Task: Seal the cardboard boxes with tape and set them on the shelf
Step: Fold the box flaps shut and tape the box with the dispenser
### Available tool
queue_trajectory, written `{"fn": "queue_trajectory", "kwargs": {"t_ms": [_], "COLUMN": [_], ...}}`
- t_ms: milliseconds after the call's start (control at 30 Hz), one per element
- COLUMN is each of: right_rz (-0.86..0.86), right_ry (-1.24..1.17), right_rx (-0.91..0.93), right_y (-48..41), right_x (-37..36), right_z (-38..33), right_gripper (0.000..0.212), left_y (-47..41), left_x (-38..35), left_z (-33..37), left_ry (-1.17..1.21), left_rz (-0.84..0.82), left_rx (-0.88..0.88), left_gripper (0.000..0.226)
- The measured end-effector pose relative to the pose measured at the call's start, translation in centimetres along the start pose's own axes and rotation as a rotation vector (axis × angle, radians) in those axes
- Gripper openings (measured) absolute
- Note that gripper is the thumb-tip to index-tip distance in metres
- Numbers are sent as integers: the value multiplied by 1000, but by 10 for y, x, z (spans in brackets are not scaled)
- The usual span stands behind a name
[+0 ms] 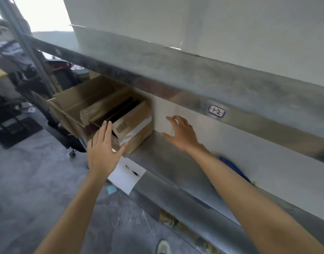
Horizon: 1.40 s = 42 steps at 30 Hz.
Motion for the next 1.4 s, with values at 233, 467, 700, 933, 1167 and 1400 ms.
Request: {"fn": "queue_trajectory", "kwargs": {"t_ms": [233, 467, 700, 933, 1167, 1400], "right_rz": [-83, -72, -59, 36, 135, 221], "right_ry": [-112, -370, -438, -388, -366, -324], "right_rx": [46, 49, -32, -93, -215, -353], "right_y": [-67, -101, -115, -91, -21, 28], "right_x": [-36, -51, -57, -46, -22, -4], "right_z": [-27, -47, -49, -47, -19, -6], "right_gripper": [84, 91, 74, 59, 47, 44], "left_y": [-13, -28, -39, -51, -63, -85], "left_x": [-11, -19, -19, -27, -24, -15], "left_z": [-40, -56, -55, -62, -38, -13], "left_ry": [32, 119, 332, 416, 531, 633], "left_rz": [-4, -54, -31, -82, -176, -216], "left_rx": [115, 88, -29, -166, -452, -643], "left_gripper": [93, 89, 73, 77, 71, 70]}}
Point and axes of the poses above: each hand's wrist, its own y-axis away from the middle knuckle, its own x-axis out of the back of the hand, z = x × y, the point moved 7 cm from there along -y, towards the middle knuckle, and after that the axes turned 6 degrees about -y, right-handed, at the moved point
